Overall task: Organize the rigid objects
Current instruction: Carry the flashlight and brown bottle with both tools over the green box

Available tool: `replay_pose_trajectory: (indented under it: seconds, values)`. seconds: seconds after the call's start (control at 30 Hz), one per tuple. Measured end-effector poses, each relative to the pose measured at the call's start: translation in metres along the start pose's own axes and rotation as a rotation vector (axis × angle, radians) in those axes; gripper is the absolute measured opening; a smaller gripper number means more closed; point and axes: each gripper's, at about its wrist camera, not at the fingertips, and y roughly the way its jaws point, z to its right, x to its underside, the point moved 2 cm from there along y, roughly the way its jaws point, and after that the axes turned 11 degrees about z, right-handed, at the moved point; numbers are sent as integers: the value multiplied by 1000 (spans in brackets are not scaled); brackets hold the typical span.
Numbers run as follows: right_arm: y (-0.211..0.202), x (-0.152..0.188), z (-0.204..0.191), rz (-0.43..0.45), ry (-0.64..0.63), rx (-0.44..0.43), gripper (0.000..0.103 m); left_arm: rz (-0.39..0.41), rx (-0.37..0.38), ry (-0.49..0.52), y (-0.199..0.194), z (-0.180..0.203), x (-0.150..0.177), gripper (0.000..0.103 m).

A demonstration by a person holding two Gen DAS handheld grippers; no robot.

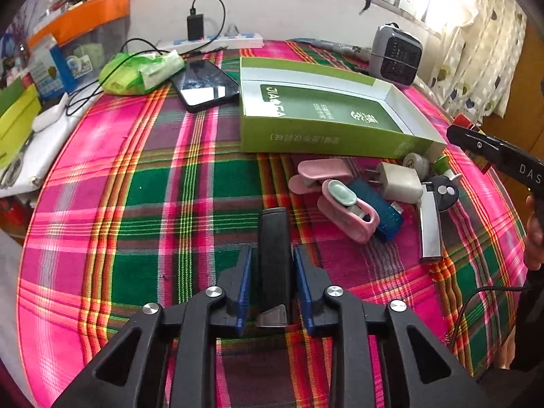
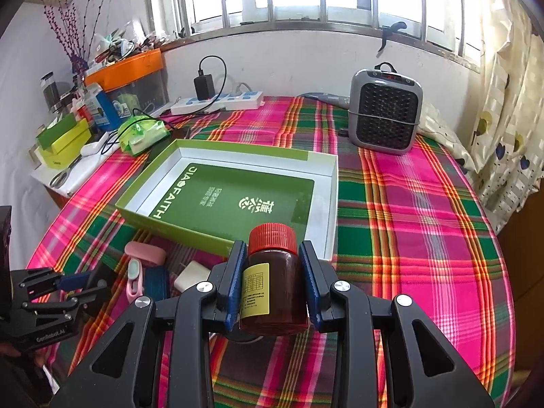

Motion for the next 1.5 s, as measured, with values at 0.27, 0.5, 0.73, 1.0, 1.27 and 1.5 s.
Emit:
replay_pose_trajectory:
  seconds: [0.27,0.5,0.73,1.0,1.27,1.5]
  values:
    - [0,0,2,-3,3,4,33,18,-4,5,-6,-2,-8,23]
    - [-1,-4,6,-1,2,14,33,77,9,26,-15,-1,-40,23]
    - [1,-20,9,13,3,23,33,134,3,68,-11,4,-81,23]
    - [20,-40,16,24,1,25,33,119,28,74,27,10,-113,23]
    - [63,-49,23,-22,-13,23,33,86,17,70,67,11,-130,23]
    - [97,-48,29,-73,8,15,33,74,-1,72,93,11,-142,23]
